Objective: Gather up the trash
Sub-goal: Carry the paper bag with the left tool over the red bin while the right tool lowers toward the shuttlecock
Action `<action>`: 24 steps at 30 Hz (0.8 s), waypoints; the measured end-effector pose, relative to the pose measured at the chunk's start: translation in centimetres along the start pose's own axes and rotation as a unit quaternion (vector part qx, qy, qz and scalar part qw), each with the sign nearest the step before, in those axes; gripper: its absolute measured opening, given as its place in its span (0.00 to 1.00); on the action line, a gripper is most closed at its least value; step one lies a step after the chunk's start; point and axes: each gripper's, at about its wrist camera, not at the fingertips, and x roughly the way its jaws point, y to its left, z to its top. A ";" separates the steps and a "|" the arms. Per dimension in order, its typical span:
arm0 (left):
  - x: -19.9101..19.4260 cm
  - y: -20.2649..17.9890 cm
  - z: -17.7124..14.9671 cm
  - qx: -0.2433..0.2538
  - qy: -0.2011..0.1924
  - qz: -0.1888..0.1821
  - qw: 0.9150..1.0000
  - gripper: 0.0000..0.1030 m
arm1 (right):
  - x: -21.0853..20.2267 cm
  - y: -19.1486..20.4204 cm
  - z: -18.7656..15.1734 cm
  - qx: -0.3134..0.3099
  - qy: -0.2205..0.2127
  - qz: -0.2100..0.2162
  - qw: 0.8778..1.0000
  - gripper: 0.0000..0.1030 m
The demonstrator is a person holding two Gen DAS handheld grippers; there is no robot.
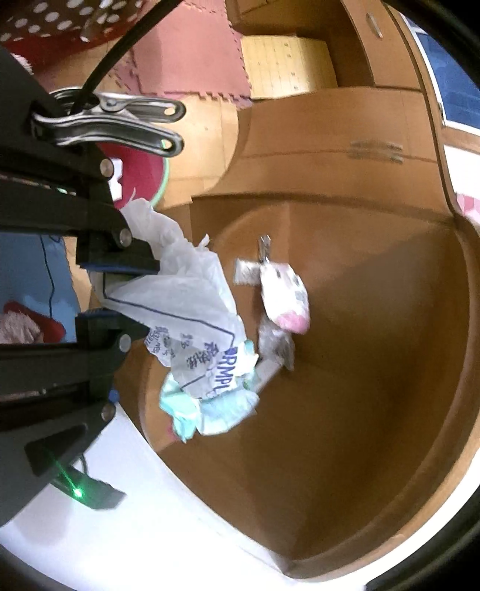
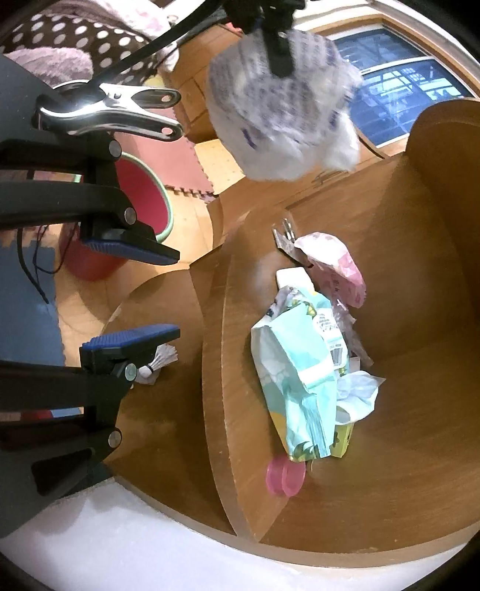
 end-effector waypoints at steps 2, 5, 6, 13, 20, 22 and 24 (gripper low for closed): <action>0.2 1.3 -0.8 -0.011 0.006 0.011 1.000 0.14 | 0.1 -0.1 -0.2 -0.006 0.004 -0.005 1.000 0.33; 0.4 3.1 -1.7 -0.024 0.009 0.028 0.999 0.14 | 0.4 -0.2 -0.6 -0.013 0.012 -0.011 1.000 0.33; 0.5 3.8 -2.0 -0.026 0.009 0.041 0.999 0.14 | 0.5 -0.3 -0.7 -0.015 0.016 -0.013 1.000 0.33; 2.2 8.8 -3.9 -0.042 0.018 0.106 0.993 0.14 | 2.5 -0.5 -1.7 -0.016 0.054 -0.032 0.998 0.33; 5.9 13.4 -6.6 -0.081 0.060 0.117 0.988 0.14 | 4.5 1.2 -2.9 -0.071 0.089 -0.047 0.992 0.33; 6.9 14.1 -7.1 -0.085 0.069 0.119 0.987 0.14 | 5.2 1.4 -3.3 -0.072 0.104 -0.037 0.991 0.33; 8.1 14.9 -7.7 -0.086 0.076 0.127 0.985 0.14 | 6.3 1.7 -3.7 -0.079 0.125 -0.041 0.988 0.33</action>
